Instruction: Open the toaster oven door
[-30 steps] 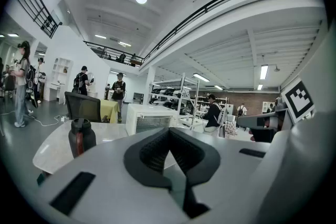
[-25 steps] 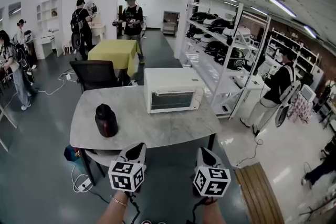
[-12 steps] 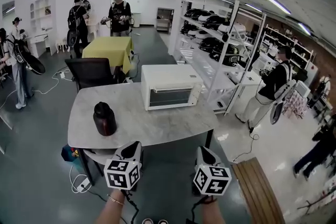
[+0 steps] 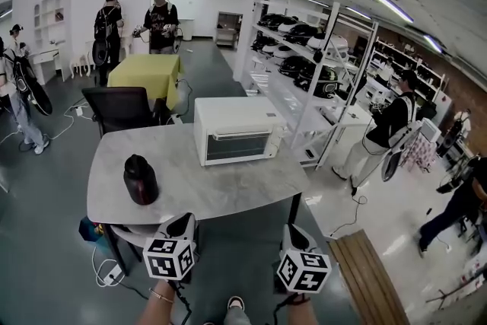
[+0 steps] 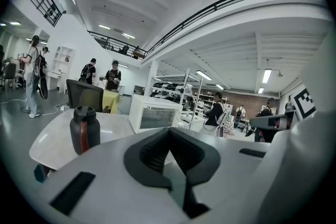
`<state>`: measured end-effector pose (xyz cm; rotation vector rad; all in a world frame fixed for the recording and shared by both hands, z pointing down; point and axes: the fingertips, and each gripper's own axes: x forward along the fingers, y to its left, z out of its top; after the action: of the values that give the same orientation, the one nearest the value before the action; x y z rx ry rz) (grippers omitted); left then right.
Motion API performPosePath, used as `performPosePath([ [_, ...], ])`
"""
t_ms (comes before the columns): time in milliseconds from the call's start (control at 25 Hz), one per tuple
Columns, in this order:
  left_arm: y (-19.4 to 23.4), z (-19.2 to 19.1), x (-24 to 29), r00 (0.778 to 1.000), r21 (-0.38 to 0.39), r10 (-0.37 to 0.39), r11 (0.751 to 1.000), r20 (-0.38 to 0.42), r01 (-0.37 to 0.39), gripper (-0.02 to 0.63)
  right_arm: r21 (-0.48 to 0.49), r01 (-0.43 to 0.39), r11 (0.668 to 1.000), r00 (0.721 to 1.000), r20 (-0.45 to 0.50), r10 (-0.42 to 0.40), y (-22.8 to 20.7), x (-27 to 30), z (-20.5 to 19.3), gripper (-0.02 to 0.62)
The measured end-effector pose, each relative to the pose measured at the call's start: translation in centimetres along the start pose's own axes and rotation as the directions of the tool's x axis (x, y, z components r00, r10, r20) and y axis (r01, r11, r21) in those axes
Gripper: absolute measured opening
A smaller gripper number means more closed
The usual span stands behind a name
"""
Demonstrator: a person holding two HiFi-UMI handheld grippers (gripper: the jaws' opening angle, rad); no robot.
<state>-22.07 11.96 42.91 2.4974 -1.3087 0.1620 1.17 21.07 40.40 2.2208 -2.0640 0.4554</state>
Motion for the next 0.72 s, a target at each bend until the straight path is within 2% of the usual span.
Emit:
performPosePath([
  [280,-0.5,0.9,5.0,1.0,0.016,0.001,1.0,-0.016,0.0,0.005,0.007,-0.009,1.0,1.0,-0.006,0.009,-2.7,4.4,1.4,0.005],
  [720,0.7,4.5,14.4,0.997,0.008,0.08,0.997,0.014,-0.08,0.005,-0.015,-0.076,0.997,0.997,-0.005,0.076,-7.3,14.6,5.6,0.005],
])
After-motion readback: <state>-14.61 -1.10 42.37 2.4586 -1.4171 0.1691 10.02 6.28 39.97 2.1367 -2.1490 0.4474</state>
